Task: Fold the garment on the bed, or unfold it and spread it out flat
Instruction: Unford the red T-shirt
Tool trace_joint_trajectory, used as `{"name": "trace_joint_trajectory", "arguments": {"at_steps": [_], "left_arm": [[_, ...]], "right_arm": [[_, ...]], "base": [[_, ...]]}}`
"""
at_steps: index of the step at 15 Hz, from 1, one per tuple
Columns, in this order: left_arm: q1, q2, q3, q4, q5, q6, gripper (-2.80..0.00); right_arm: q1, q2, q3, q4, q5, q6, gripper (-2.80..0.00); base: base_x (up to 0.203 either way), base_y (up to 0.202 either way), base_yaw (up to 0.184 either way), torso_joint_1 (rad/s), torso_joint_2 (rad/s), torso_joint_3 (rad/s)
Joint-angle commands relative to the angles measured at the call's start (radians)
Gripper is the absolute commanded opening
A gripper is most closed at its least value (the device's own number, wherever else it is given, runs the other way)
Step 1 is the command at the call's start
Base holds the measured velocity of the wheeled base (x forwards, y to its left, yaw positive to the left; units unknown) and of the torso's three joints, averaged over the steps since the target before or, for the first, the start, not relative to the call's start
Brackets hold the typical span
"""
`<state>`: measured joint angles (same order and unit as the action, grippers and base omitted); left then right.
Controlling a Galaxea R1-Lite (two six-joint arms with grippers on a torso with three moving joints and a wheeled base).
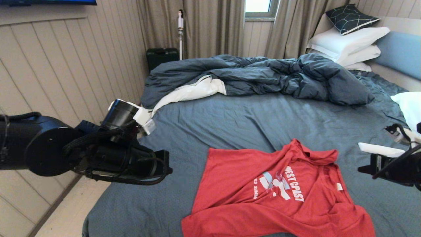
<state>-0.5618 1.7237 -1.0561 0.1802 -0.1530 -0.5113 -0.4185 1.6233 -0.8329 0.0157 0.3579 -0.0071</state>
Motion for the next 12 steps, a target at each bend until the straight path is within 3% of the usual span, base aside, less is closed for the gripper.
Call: {"name": "trace_joint_trajectory", "arguments": {"at_steps": [1, 4, 5, 12], "left_arm": [[-0.009, 0.070, -0.064, 0.000, 0.000, -0.005, -2.80], [-0.013, 0.122, -0.114, -0.002, -0.007, -0.009, -2.80], [-0.013, 0.122, -0.105, -0.002, -0.007, -0.012, -2.80], [-0.018, 0.152, -0.088, 0.006, -0.008, -0.012, -2.80]], "right_arm": [[0.000, 0.028, -0.017, -0.002, 0.004, 0.001, -2.80], [-0.011, 0.077, -0.043, -0.003, 0.003, -0.001, -2.80], [-0.023, 0.093, -0.047, -0.005, 0.001, -0.003, 0.00], [-0.048, 0.095, 0.017, 0.002, 0.004, -0.058, 0.00]], "base": [[0.000, 0.000, 0.000, 0.000, 0.00, 0.000], [0.000, 0.000, 0.000, 0.000, 0.00, 0.000], [0.000, 0.000, 0.000, 0.000, 0.00, 0.000], [0.000, 0.000, 0.000, 0.000, 0.00, 0.000]]}}
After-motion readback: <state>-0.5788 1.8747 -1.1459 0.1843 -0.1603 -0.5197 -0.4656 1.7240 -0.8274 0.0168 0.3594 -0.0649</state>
